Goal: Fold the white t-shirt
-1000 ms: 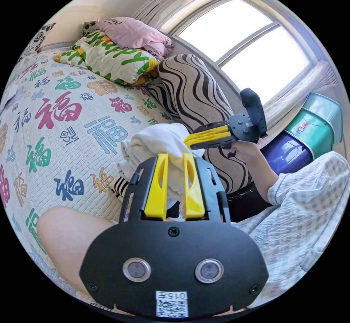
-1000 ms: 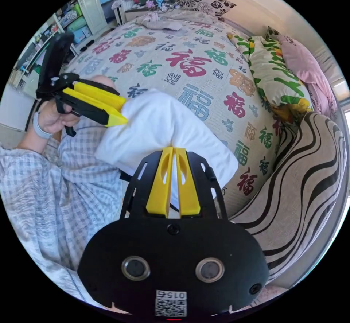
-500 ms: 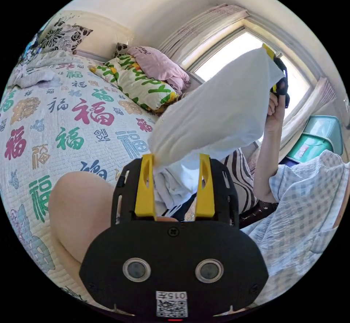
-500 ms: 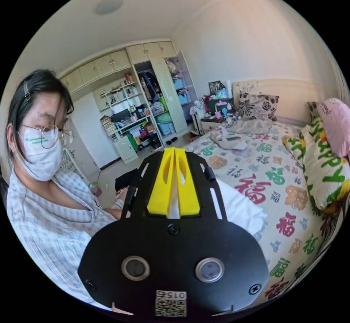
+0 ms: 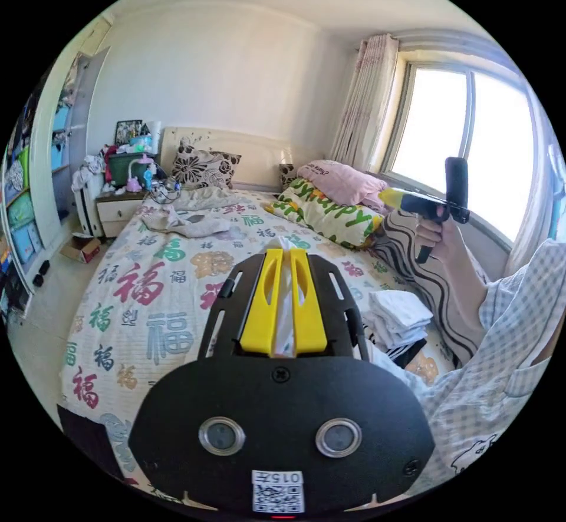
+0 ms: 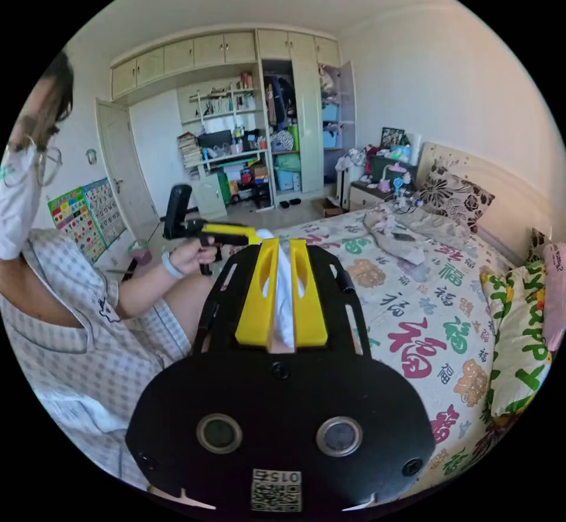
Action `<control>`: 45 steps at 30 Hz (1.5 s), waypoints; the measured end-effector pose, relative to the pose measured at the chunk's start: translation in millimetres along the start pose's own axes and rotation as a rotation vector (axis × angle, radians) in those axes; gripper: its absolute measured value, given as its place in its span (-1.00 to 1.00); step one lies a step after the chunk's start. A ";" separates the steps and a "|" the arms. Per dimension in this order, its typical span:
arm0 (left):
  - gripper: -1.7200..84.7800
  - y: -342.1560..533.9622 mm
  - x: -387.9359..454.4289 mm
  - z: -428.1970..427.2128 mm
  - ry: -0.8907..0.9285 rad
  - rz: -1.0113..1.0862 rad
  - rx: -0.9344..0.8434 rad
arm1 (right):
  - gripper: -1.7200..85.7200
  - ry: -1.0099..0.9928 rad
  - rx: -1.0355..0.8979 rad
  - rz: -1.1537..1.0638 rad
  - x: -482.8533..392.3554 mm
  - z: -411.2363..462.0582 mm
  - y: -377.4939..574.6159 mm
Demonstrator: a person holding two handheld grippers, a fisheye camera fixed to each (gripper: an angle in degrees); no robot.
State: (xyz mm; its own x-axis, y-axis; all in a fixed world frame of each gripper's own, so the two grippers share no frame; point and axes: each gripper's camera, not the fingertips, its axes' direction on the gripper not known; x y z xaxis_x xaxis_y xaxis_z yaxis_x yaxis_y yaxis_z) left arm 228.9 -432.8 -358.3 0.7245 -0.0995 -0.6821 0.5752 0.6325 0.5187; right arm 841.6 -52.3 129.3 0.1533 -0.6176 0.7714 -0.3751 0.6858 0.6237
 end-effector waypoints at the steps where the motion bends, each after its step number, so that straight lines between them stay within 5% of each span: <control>1: -0.94 -0.9 -1.1 -9.8 -0.004 0.003 -0.011 | -0.74 0.024 -0.074 -0.010 -7.8 33.6 2.2; 5: -0.94 1.9 -5.2 -48.6 -0.015 -0.021 0.043 | -0.59 0.082 -0.230 -0.018 -21.6 116.3 3.6; 9: -0.94 6.9 -18.8 -101.9 -0.016 -0.122 0.143 | -0.60 -0.303 -0.137 0.039 -26.9 127.8 0.8; 14: -0.94 9.0 -24.8 -138.9 0.002 -0.132 0.195 | -0.61 -0.390 -0.112 -0.050 -34.6 124.4 -6.4; 27: -0.95 -2.2 -19.6 -144.1 0.045 -0.202 0.247 | -0.58 -0.073 -0.119 0.098 -53.0 166.4 -35.6; 32: -0.95 -9.3 -20.4 -149.1 0.060 -0.180 0.224 | -0.57 -0.168 -0.108 0.201 -19.0 173.3 -43.0; 37: -0.95 -11.1 -43.2 -168.5 0.011 -0.207 0.230 | -0.83 -0.161 -0.094 0.178 10.2 166.2 -41.1; 45: -0.94 -4.7 -85.5 -180.1 -0.036 -0.258 0.092 | -0.94 -0.164 -0.116 0.090 47.4 137.3 -50.9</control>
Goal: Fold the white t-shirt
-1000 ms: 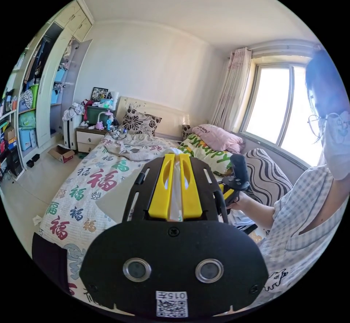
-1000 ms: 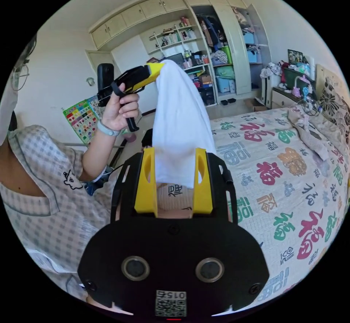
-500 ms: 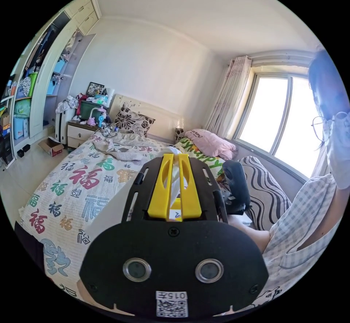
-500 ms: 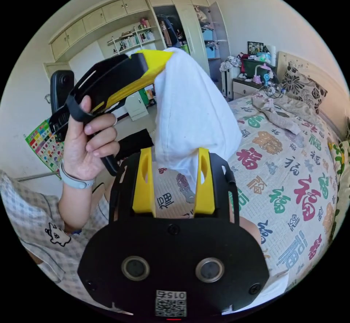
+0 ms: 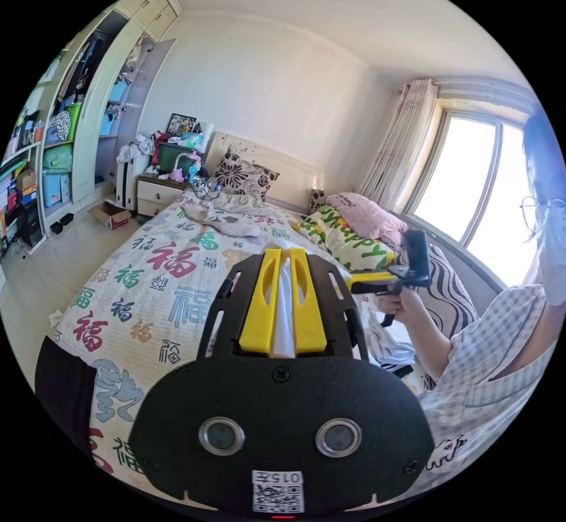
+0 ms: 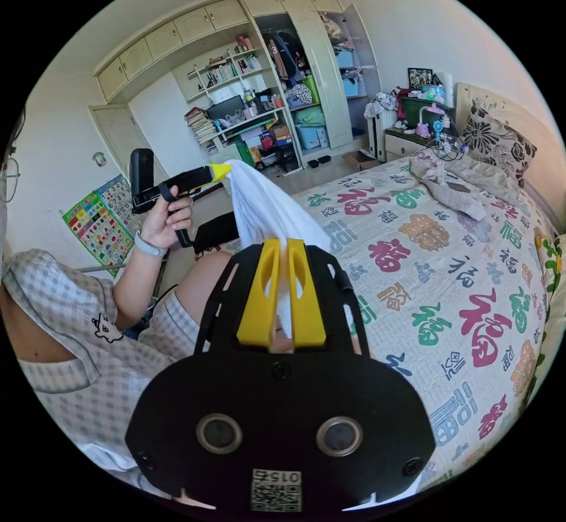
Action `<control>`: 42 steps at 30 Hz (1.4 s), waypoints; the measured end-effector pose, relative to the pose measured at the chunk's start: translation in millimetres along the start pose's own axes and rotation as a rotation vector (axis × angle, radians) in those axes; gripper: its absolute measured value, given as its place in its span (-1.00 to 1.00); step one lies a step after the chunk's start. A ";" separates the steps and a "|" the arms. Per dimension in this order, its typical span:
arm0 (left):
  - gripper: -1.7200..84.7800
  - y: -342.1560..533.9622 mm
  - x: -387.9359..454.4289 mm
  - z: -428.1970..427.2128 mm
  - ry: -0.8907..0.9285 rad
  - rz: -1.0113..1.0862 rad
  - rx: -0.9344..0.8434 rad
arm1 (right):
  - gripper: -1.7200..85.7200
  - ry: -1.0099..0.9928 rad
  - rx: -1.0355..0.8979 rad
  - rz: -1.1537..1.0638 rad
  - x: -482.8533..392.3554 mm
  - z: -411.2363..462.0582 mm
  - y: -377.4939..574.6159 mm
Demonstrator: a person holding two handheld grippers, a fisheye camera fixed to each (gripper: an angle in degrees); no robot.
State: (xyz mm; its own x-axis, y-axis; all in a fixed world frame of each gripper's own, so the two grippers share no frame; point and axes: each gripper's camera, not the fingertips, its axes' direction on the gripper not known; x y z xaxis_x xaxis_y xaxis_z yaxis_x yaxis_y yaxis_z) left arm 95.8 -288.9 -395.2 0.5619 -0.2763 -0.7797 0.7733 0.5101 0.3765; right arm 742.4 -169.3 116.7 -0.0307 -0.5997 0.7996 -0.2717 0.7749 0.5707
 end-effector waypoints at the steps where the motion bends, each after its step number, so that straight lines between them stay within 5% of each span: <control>1: -0.93 0.6 -2.6 0.9 -0.008 -0.006 -0.011 | -0.94 0.013 -0.008 -0.017 0.9 -1.5 -4.4; 7: -0.86 15.3 -11.1 11.0 -0.055 -0.010 -0.099 | -0.96 -0.176 0.093 -0.031 14.1 -21.5 -31.7; 18: -0.70 32.3 2.9 100.9 0.019 0.003 -0.474 | -0.96 -0.160 0.116 -0.070 19.4 -40.7 -62.8; 21: -0.75 31.4 4.2 111.3 -0.133 0.010 -0.501 | -0.96 -0.159 0.105 -0.066 22.9 -44.8 -63.0; 29: -0.93 24.0 1.1 121.2 -0.187 0.014 -0.652 | -0.96 -0.141 0.101 -0.017 32.6 -52.8 -57.6; 42: -0.96 -65.5 23.2 -6.3 -0.405 0.103 -0.290 | -0.97 0.092 -0.035 0.006 44.4 -52.0 -68.7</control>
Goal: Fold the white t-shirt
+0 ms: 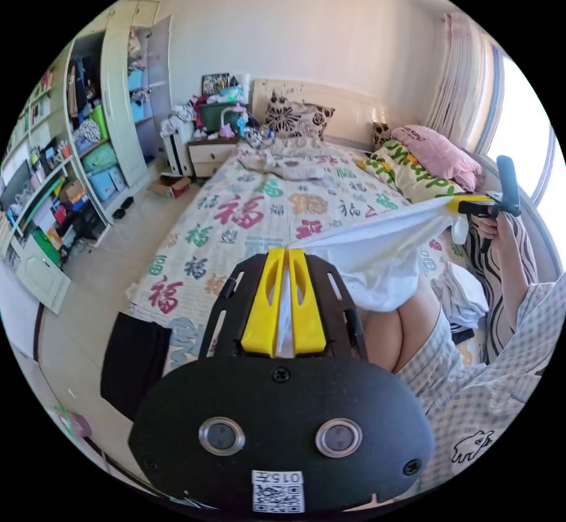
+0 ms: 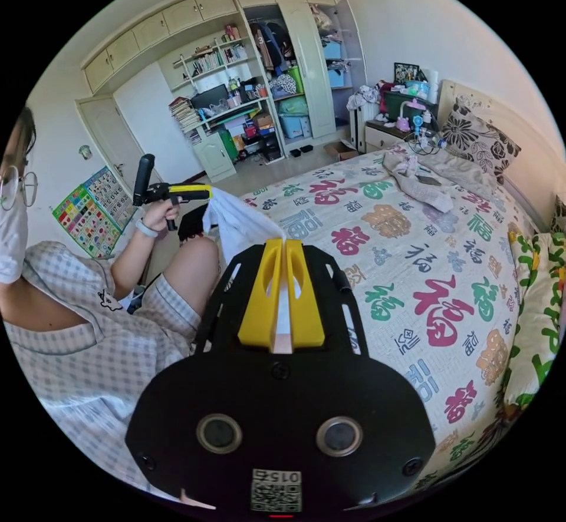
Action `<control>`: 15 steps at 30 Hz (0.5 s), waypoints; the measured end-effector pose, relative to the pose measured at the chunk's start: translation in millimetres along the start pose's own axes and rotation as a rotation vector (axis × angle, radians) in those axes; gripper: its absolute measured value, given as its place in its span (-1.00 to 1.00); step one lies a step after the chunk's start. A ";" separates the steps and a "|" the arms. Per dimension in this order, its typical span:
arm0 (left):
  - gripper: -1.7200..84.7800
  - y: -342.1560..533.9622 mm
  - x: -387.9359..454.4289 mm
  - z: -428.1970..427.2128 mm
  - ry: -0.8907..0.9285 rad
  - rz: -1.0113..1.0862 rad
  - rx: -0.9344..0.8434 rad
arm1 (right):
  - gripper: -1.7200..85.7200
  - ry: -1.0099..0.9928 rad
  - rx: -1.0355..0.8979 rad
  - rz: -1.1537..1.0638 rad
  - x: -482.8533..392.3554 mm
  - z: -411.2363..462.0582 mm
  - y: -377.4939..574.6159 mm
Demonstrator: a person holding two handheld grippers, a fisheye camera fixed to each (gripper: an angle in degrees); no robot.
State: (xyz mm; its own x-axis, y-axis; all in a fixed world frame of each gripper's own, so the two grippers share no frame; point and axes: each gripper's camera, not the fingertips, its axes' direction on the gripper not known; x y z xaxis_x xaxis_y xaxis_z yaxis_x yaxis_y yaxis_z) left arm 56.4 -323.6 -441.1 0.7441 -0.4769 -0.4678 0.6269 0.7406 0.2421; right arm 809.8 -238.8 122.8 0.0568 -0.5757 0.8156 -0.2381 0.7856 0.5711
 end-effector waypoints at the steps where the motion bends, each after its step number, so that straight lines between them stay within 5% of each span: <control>1: -0.96 -5.3 4.2 -13.1 -0.027 0.031 0.011 | -0.97 0.029 0.033 -0.021 -6.9 -3.8 -6.3; 8: -0.96 -5.8 22.3 -35.4 -0.107 0.165 -0.115 | -0.97 0.116 0.213 -0.143 -46.6 -23.1 -41.5; 15: -0.97 22.7 20.5 -34.5 0.094 0.114 -0.175 | -0.97 0.062 0.260 -0.205 -66.4 -25.7 -61.5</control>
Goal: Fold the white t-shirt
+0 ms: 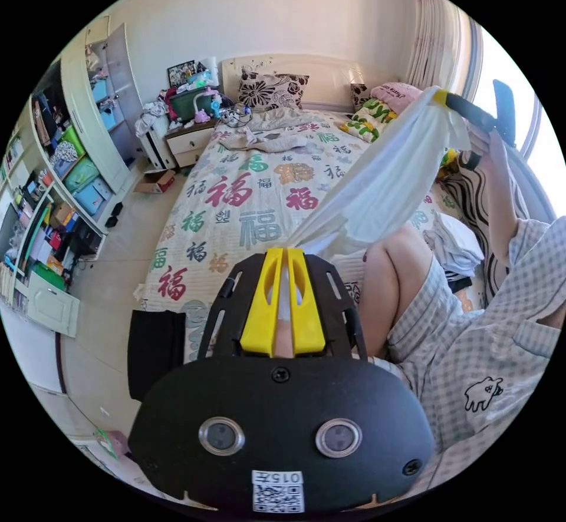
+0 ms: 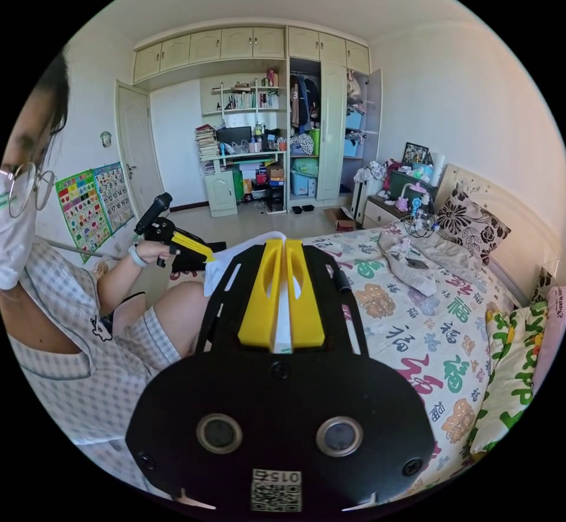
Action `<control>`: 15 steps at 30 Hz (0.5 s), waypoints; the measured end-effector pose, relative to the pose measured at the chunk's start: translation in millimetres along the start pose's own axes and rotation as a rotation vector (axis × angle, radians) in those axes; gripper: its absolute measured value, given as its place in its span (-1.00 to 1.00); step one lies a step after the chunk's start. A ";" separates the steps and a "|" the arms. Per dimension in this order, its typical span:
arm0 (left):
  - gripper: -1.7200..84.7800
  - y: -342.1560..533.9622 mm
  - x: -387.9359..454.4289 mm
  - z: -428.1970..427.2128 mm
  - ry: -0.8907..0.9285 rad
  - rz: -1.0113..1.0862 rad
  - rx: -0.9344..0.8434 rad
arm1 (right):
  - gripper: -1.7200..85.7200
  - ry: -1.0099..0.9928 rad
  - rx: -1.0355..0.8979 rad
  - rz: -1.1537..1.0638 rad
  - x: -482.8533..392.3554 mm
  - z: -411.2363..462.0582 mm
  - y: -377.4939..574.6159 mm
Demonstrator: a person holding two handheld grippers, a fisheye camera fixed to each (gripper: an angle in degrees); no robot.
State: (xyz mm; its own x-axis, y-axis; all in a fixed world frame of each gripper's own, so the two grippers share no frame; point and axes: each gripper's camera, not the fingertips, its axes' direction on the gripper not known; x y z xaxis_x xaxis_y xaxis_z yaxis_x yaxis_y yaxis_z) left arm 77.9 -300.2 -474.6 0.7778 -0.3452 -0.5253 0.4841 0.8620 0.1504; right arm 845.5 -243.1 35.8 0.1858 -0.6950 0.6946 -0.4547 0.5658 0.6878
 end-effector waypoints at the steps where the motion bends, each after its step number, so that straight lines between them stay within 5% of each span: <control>1: -0.97 3.4 -0.5 -0.1 0.029 -0.010 0.001 | -0.97 -0.010 0.004 -0.007 -1.4 0.4 -2.5; 5: -0.97 12.3 2.8 -2.6 0.057 -0.015 -0.013 | -0.97 -0.020 0.007 -0.008 -2.4 5.4 -7.8; 15: -0.97 3.6 -6.6 -101.1 -0.348 -0.103 0.304 | -0.97 0.013 -0.017 -0.066 3.5 35.1 -41.0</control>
State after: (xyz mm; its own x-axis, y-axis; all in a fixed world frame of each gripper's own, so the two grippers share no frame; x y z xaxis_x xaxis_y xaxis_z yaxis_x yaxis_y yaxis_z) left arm 34.0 -257.2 -555.3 0.7827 -0.5715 -0.2463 0.6206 0.6871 0.3778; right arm 834.2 -284.3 2.6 0.2263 -0.7253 0.6501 -0.4265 0.5263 0.7356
